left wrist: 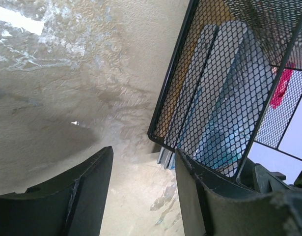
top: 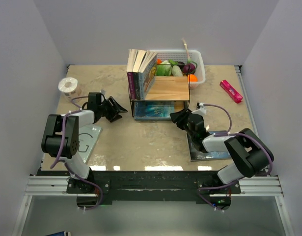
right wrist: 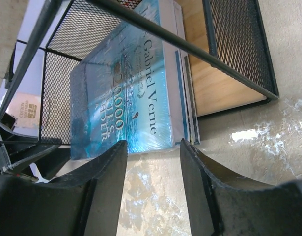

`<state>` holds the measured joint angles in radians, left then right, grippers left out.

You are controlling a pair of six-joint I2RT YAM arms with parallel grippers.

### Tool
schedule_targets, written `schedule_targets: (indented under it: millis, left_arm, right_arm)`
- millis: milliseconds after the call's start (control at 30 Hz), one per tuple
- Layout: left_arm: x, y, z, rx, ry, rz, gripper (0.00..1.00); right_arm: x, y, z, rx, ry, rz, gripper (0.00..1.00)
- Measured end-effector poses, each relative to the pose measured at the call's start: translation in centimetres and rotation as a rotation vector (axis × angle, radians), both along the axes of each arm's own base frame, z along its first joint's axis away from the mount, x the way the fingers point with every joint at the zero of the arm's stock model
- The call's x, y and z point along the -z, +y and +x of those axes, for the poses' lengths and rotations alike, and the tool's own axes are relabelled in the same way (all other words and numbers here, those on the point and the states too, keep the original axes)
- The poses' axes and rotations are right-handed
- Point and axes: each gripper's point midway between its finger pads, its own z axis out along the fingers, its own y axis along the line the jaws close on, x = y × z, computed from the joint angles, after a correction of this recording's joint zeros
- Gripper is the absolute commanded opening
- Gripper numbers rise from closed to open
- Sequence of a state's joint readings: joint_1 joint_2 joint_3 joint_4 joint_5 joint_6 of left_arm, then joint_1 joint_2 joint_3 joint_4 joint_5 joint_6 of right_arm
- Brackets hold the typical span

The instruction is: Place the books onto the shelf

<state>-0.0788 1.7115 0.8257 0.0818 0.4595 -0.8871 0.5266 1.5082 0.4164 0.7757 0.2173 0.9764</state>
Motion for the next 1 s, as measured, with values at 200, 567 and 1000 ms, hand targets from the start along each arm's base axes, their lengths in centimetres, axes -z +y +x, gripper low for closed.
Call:
schedule_targets:
  millis: [200,567,1000]
  left_arm:
    - [0.5,0.0,-0.1,-0.007,0.021,-0.005,0.58]
    - [1.1,0.0,-0.2,-0.009,0.036,-0.002,0.58]
    - [1.4,0.0,0.0,-0.006,0.039,-0.005,0.58]
  right_arm:
    - [0.7,-0.2,0.2,0.009,0.013,-0.008,0.55]
    - [2.7,-0.2,1.0,0.014,0.045,-0.020,0.55]
    - [2.8,0.8,2.3,-0.007,0.035,-0.009,0.54]
